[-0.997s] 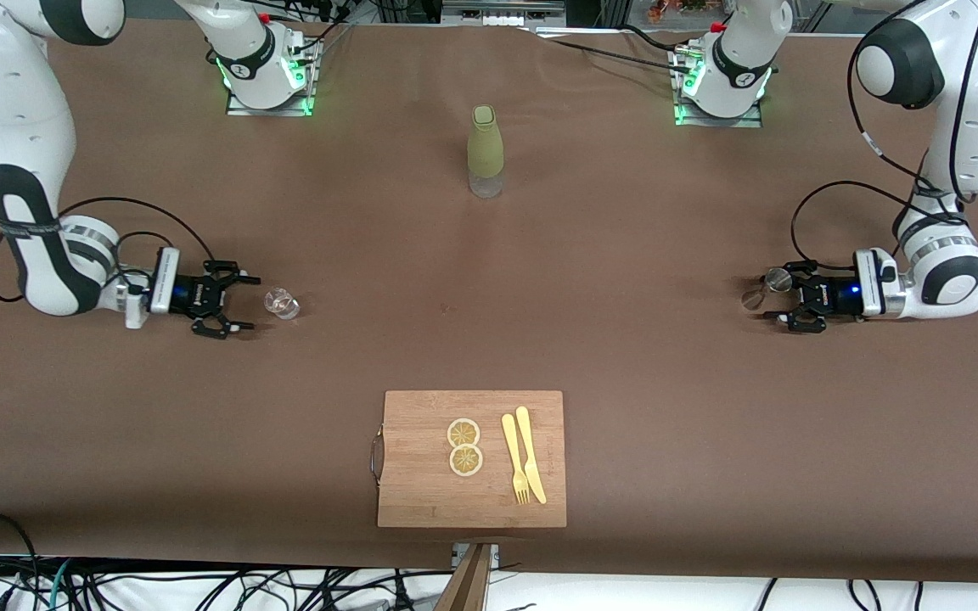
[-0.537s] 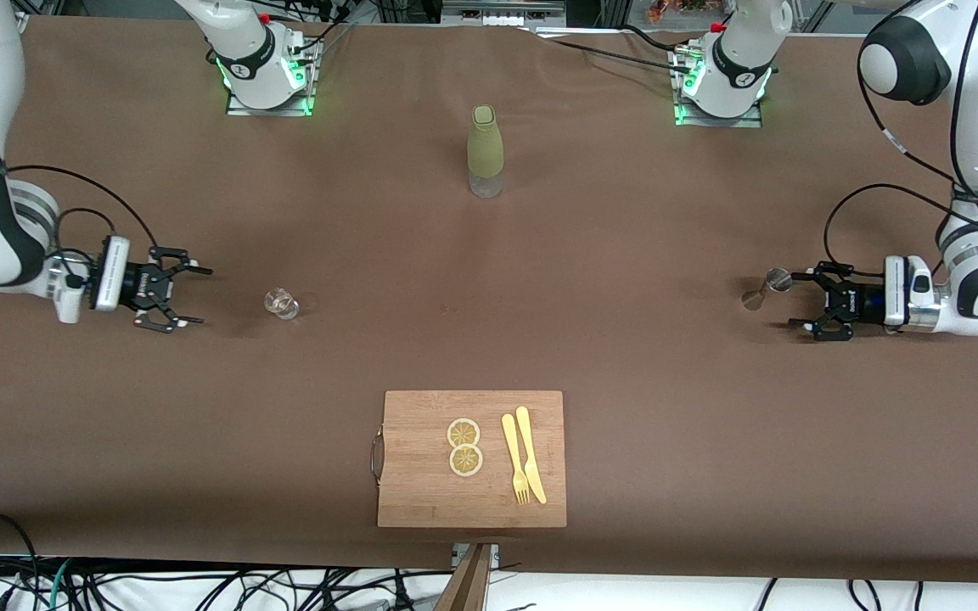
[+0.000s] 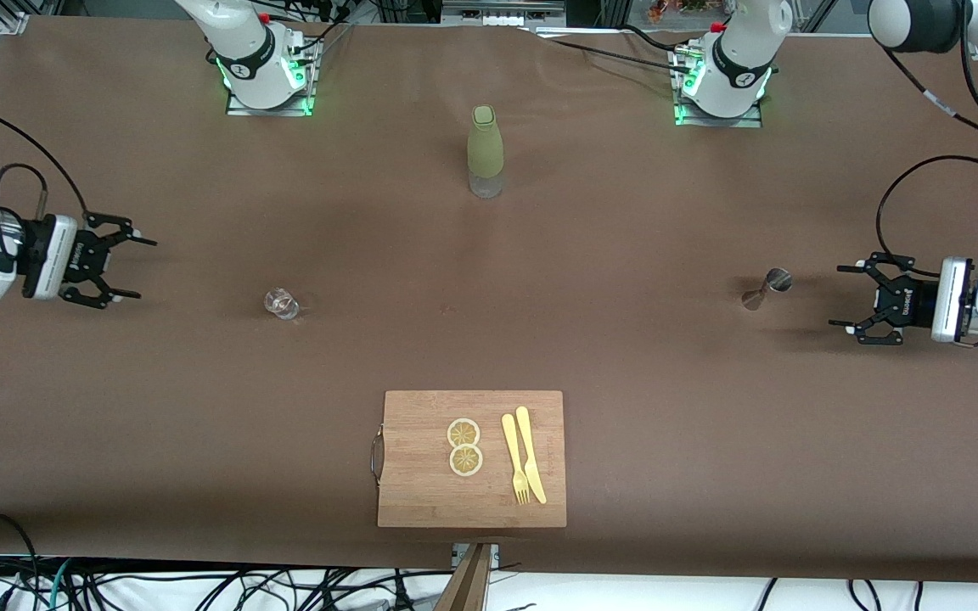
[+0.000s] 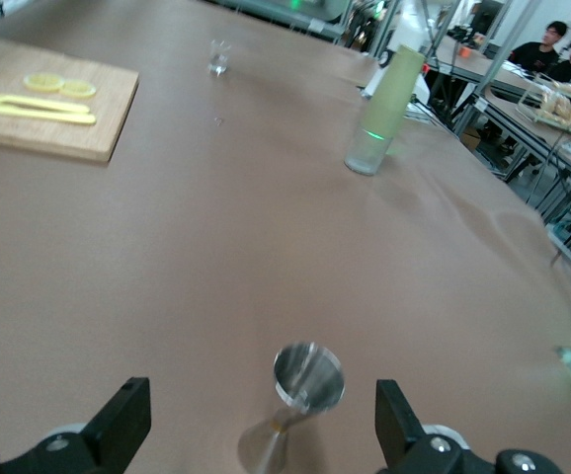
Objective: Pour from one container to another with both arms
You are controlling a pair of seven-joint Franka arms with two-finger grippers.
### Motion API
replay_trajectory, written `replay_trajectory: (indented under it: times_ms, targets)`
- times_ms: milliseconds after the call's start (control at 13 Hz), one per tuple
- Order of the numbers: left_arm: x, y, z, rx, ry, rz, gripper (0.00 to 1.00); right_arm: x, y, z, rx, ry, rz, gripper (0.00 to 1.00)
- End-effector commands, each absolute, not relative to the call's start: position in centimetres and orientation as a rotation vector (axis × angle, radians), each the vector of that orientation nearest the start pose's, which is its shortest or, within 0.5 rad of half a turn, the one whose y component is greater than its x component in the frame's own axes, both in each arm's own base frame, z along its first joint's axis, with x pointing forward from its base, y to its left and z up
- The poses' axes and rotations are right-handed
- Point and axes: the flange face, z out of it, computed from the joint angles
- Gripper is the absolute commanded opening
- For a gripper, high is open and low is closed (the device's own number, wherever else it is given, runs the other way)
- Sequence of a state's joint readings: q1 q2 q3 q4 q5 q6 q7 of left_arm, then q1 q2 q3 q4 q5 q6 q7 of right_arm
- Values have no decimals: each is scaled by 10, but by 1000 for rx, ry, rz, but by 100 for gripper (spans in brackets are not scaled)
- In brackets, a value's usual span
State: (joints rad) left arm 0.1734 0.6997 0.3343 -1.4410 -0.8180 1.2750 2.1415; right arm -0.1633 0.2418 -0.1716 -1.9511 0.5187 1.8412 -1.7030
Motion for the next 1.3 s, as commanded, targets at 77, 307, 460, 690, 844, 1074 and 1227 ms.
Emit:
replay_trajectory:
  times_ms: [77, 307, 460, 690, 844, 1074, 1227]
  targets:
    - [619, 143, 342, 1776, -1363, 268, 100, 535, -135, 387, -2362, -1301, -104, 100]
    - [628, 99, 388, 1979, -1218, 104, 100, 532, -121, 425, -2510, -1181, 54, 100]
    - [633, 66, 411, 2109, -1078, 6, 100, 532, -113, 446, -2600, -1120, 138, 100]
    - [634, 9, 454, 2326, -966, -113, 100, 525, -116, 467, -2732, -970, 186, 100]
    - [629, -28, 476, 2471, -839, -203, 100, 524, -111, 486, -2812, -855, 217, 100]
    - [623, -63, 523, 2709, -824, -240, 100, 529, -82, 519, -2951, -778, 293, 100]
    - [617, -61, 543, 2792, -877, -228, 100, 531, -73, 539, -3005, -684, 297, 100]
